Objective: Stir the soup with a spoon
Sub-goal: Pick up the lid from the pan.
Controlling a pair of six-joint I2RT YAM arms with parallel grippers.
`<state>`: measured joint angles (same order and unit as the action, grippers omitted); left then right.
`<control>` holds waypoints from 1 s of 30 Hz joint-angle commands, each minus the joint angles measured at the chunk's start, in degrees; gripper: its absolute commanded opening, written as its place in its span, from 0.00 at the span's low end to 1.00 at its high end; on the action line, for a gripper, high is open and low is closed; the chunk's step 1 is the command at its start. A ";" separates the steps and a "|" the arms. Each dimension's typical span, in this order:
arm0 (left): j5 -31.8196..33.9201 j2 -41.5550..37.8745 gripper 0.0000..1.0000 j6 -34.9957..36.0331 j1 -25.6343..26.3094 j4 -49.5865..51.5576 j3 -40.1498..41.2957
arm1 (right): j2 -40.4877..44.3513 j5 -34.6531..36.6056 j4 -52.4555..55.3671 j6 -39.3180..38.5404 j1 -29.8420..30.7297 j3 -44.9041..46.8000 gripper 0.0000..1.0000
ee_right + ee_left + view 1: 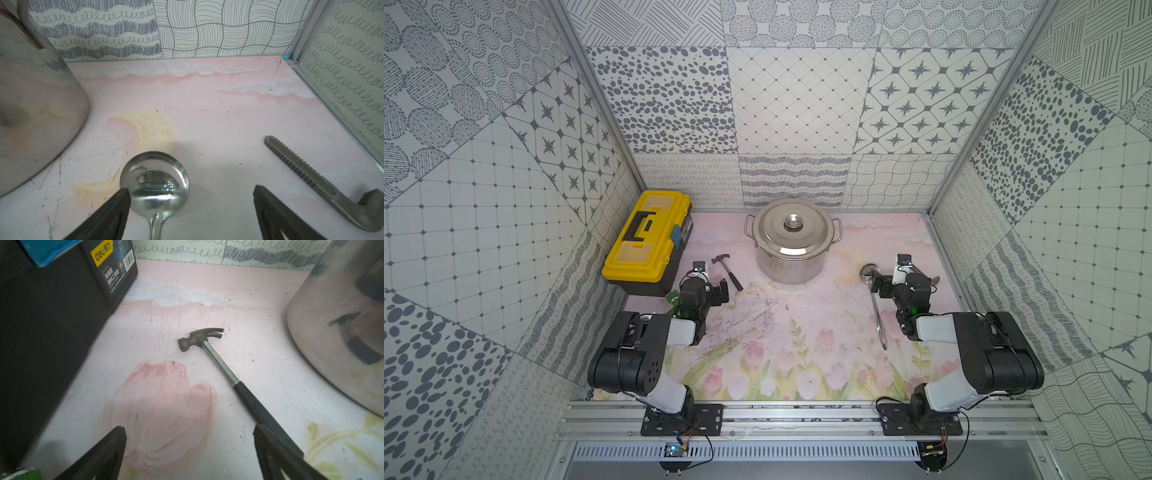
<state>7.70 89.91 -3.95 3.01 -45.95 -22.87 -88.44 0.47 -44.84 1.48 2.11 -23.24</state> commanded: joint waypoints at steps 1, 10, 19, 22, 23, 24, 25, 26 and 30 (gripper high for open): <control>-0.98 0.05 0.99 -0.28 -0.13 -2.66 -0.46 | -0.44 0.01 -2.44 -0.37 -0.02 -0.67 0.97; -0.94 0.09 0.99 -0.28 -0.19 -2.68 -0.46 | -0.41 -0.05 -2.47 -0.41 -0.03 -0.54 0.97; -1.08 0.01 0.99 -0.36 -0.17 -2.57 -0.53 | -0.42 -0.03 -2.51 -0.34 -0.06 -0.57 0.97; -1.11 0.04 0.99 -0.38 -0.16 -2.44 -0.54 | -0.42 -0.12 -2.28 -0.33 -0.08 -0.66 0.97; -1.10 0.01 0.99 -0.28 -0.14 -2.57 -0.51 | -0.42 -0.11 -2.46 -0.39 -0.08 -0.61 0.97; -0.86 -0.15 0.99 0.13 -0.18 -2.37 -0.75 | -0.23 1.16 -2.23 0.04 -0.02 -1.05 0.97; -0.15 -1.25 0.99 0.11 -0.05 0.00 -1.53 | 0.98 2.04 1.46 0.42 0.06 -2.30 0.97; 1.16 -2.73 0.99 -0.32 0.16 5.14 -3.54 | 2.90 3.79 7.91 0.62 0.13 -4.83 0.97; 4.27 -5.43 0.99 -5.52 0.24 35.80 -18.76 | 10.19 9.50 24.19 3.70 0.29 -12.16 0.97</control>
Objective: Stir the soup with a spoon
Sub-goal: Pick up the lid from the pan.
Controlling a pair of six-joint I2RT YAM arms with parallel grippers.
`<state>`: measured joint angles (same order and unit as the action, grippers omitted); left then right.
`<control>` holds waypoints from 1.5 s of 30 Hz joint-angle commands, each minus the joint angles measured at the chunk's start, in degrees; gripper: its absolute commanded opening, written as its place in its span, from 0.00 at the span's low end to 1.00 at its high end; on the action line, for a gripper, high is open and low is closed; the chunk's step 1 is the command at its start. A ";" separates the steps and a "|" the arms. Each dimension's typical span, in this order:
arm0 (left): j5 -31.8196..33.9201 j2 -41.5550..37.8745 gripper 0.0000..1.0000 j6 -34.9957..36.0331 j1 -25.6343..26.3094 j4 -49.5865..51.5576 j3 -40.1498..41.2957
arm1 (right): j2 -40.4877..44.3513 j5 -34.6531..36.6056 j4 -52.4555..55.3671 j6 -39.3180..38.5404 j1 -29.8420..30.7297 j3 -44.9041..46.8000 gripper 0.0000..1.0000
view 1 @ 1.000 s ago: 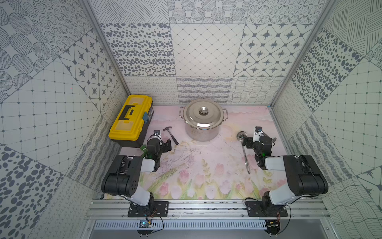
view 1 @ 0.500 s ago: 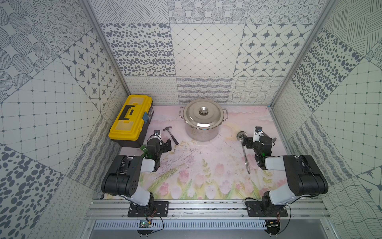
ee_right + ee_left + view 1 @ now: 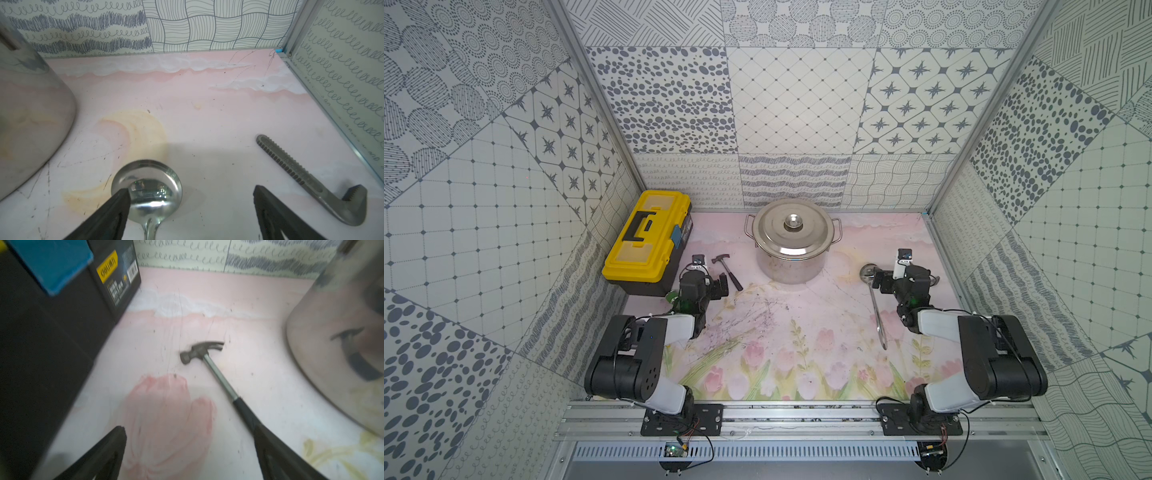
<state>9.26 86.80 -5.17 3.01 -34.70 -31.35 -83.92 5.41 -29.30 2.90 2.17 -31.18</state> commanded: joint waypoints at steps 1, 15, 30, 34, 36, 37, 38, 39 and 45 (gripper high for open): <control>1.28 -2.85 0.99 -4.78 0.30 28.11 -12.37 | 7.88 4.48 9.57 2.89 0.22 -4.20 0.97; -20.81 -17.58 0.99 -35.04 2.27 55.95 -24.26 | 30.62 -2.61 42.93 34.44 -1.54 -13.48 0.93; -11.32 5.89 0.96 -28.74 24.47 97.03 -77.55 | 27.24 -21.70 67.41 35.15 7.18 -31.82 0.78; -5.83 17.79 1.00 -25.81 29.60 105.04 -94.53 | 28.20 -19.61 69.53 35.76 12.62 -32.33 0.79; -2.49 22.74 0.99 -25.12 31.09 108.36 -101.52 | 28.78 -18.37 70.22 36.26 15.00 -31.95 0.80; -0.88 25.11 1.00 -24.94 31.46 109.60 -104.76 | 29.10 -17.65 70.58 36.50 16.20 -31.80 0.80; 0.96 27.18 1.00 -24.84 31.75 110.62 -107.50 | 29.37 -17.17 70.97 36.82 17.20 -31.57 0.81; 2.10 28.77 1.00 -24.60 31.88 111.04 -109.42 | 29.66 -16.62 71.41 37.00 18.00 -31.39 0.81; 7.65 35.09 0.95 -20.39 33.00 107.41 -114.37 | 31.09 -15.11 72.68 38.56 21.22 -29.56 0.85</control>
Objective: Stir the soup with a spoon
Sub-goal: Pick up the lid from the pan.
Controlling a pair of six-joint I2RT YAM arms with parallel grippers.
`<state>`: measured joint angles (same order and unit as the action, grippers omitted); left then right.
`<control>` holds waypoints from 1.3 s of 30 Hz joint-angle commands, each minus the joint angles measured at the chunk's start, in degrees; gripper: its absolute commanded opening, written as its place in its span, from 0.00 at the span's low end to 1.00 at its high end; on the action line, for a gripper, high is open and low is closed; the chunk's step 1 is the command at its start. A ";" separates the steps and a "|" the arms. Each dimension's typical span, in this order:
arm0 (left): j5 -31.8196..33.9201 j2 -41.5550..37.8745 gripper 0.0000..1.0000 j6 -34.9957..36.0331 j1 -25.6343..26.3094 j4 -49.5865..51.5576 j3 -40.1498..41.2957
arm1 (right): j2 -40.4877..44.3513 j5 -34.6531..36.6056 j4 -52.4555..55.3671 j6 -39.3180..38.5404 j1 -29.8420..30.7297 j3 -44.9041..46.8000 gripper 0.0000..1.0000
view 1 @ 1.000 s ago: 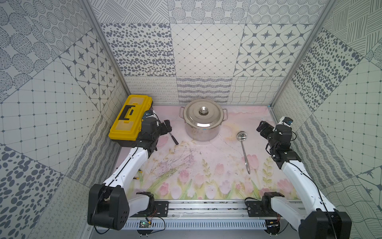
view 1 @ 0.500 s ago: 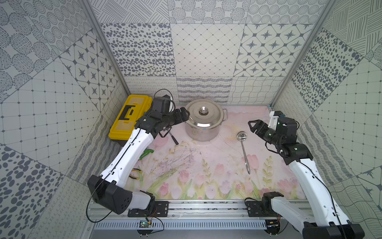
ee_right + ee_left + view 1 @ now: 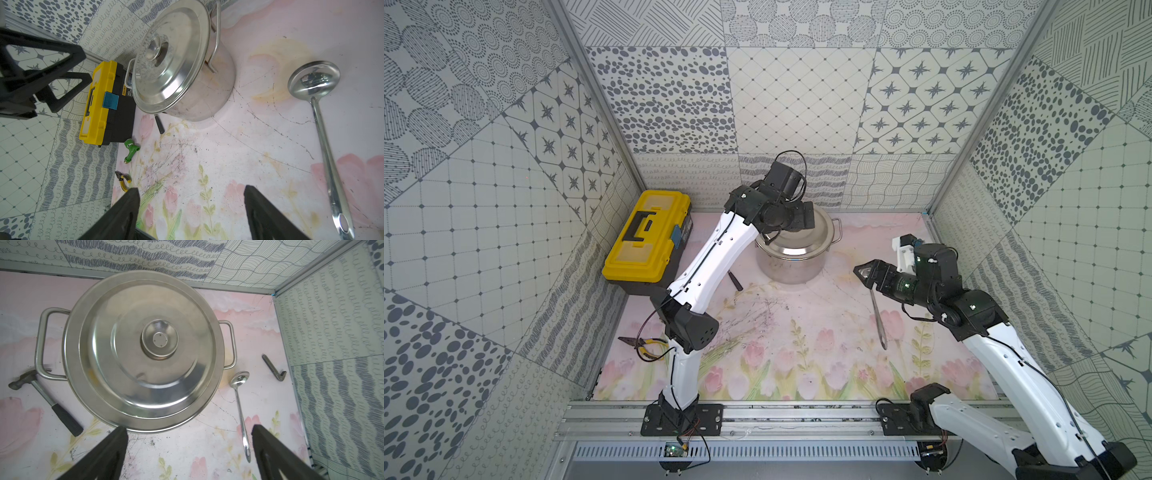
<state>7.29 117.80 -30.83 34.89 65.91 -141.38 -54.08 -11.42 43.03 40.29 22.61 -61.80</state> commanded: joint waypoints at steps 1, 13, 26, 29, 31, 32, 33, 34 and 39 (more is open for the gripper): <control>10.70 4.99 0.95 6.08 1.39 6.31 -5.01 | 1.36 1.79 0.55 1.47 1.04 1.22 0.85; 14.95 11.04 0.88 14.09 1.76 -2.26 -6.45 | 0.92 1.23 0.56 3.89 2.56 2.91 0.85; 13.60 14.62 0.86 14.66 -0.05 -7.77 -7.40 | -2.56 1.57 -2.00 4.45 3.32 3.62 0.84; 13.03 15.85 0.86 14.50 -0.41 -7.64 -8.71 | -3.78 1.32 -2.81 4.66 3.32 3.38 0.84; 12.60 16.30 0.86 14.14 -0.71 -7.81 -8.74 | -4.39 1.03 -3.42 4.72 3.31 3.32 0.84; 12.41 16.48 0.86 13.92 -0.97 -7.92 -8.76 | -4.71 0.96 -3.77 4.96 3.26 3.20 0.84; 12.11 16.66 0.86 13.70 -1.13 -8.06 -8.74 | -4.95 0.87 -4.06 4.98 3.31 3.25 0.84; 11.77 16.80 0.86 13.65 -1.25 -8.29 -8.72 | -5.06 0.78 -4.34 5.04 3.29 3.32 0.84; 11.02 17.51 0.86 13.56 -1.84 -8.96 -8.74 | -5.83 0.61 -4.88 5.25 3.30 3.40 0.84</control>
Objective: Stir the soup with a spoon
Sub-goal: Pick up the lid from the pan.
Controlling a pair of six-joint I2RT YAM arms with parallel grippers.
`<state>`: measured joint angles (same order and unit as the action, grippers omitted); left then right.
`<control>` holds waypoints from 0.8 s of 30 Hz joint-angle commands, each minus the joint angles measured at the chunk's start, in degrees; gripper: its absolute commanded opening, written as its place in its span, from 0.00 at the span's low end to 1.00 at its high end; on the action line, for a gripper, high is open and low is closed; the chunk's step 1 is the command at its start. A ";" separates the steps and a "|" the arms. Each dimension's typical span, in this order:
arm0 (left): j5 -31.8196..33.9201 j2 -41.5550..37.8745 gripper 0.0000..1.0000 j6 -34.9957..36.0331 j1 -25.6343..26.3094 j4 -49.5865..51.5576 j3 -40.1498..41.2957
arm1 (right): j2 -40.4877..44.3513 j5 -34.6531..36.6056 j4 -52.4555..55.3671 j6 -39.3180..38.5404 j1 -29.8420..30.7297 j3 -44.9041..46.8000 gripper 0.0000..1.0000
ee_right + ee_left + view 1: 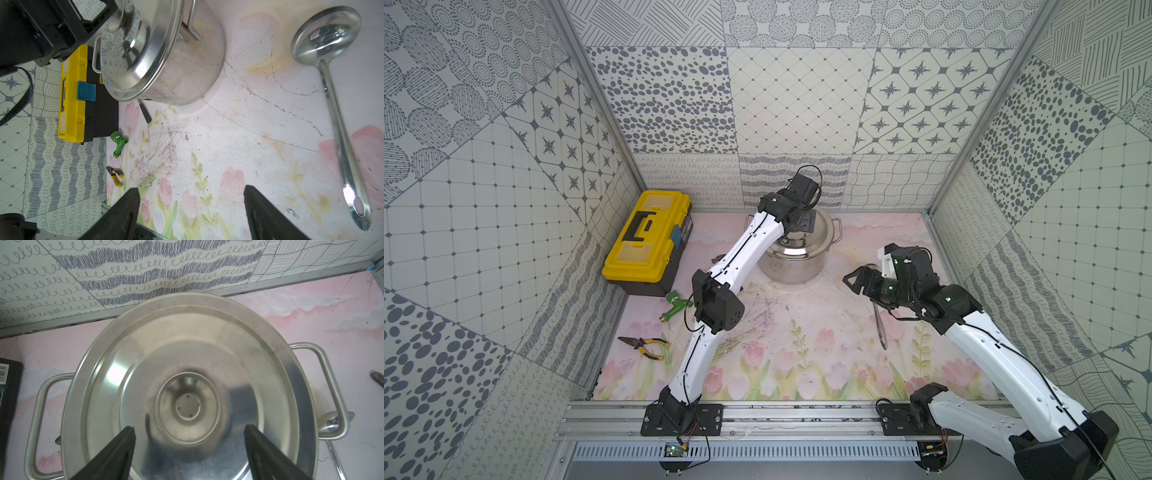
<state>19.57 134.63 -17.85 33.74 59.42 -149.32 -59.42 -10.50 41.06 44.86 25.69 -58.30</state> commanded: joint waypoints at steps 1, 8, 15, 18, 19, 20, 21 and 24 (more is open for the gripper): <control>-1.42 0.79 0.86 0.53 -0.78 -2.58 -0.80 | -0.67 -0.33 -3.00 0.77 0.23 -0.14 0.84; -2.42 2.05 0.85 0.36 -1.05 -3.92 -0.89 | -0.88 -0.31 -3.54 1.28 0.23 0.21 0.84; -2.96 3.01 0.79 0.09 -1.47 -4.51 -1.00 | -1.16 -0.24 -3.55 1.48 0.23 0.52 0.83; -3.31 3.35 0.76 0.01 -1.61 -4.41 -0.91 | -1.24 -0.20 -3.57 1.55 0.22 0.45 0.83; -3.48 3.45 0.75 0.00 -1.71 -4.47 -0.98 | -1.24 -0.17 -3.53 1.54 0.23 0.39 0.83; -3.57 3.61 0.74 -0.02 -1.76 -4.45 -0.98 | -1.21 -0.05 -3.53 1.54 0.23 0.37 0.83; -3.70 3.78 0.74 0.00 -1.67 -4.48 -0.98 | -1.19 0.04 -3.54 1.56 0.18 0.33 0.83; -3.90 4.12 0.72 0.00 -1.73 -4.40 -0.92 | -1.18 0.21 -3.55 1.62 0.19 0.26 0.83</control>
<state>17.30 137.88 -17.87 32.53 56.53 -149.51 -60.40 -10.81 39.59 46.13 25.69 -58.26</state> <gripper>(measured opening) 0.721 0.827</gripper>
